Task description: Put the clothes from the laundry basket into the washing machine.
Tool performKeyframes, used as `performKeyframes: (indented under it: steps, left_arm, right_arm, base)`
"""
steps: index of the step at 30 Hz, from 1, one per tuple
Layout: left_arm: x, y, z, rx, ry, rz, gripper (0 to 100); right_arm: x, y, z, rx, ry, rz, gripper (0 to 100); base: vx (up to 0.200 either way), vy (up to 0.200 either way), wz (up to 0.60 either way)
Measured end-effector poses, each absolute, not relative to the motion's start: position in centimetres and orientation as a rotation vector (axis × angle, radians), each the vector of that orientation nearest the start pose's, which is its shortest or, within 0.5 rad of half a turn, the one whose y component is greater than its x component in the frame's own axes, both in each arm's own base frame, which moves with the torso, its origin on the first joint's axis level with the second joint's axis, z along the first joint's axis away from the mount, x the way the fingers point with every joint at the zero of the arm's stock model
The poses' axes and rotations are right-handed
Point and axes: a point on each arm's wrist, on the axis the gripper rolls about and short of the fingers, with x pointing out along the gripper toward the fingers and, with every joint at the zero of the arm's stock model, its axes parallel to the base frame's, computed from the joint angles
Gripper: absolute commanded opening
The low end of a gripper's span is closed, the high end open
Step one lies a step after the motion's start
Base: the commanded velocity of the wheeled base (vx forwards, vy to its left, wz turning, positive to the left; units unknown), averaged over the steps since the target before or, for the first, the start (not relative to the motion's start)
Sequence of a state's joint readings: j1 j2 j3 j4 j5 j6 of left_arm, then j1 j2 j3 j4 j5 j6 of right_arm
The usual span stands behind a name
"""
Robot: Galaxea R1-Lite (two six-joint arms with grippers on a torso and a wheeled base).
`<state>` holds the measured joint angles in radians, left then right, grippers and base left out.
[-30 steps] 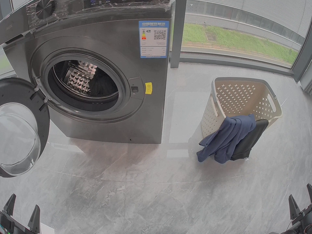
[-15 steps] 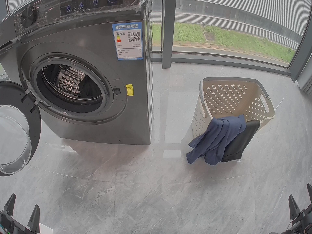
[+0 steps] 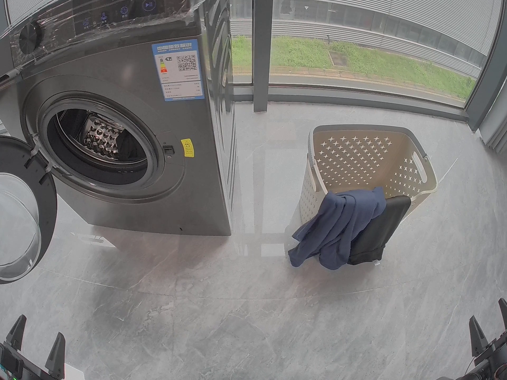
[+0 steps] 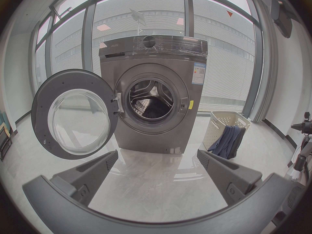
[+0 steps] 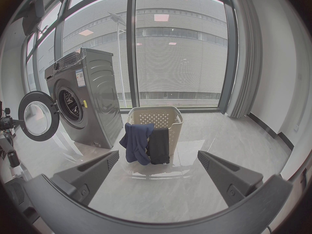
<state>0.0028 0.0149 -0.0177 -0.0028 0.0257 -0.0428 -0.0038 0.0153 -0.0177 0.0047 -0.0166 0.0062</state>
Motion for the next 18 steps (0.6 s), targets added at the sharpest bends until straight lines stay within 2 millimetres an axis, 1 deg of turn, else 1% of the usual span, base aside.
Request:
performKeyframes:
  steps: [18]
  left_arm:
    - [-2.29,0.05,8.1,-0.04,-0.005,0.026,100]
  right_arm:
    - [-2.29,-0.02,8.02,0.006,0.002,-0.02,100]
  base:
    - [0.0,-0.2,0.0]
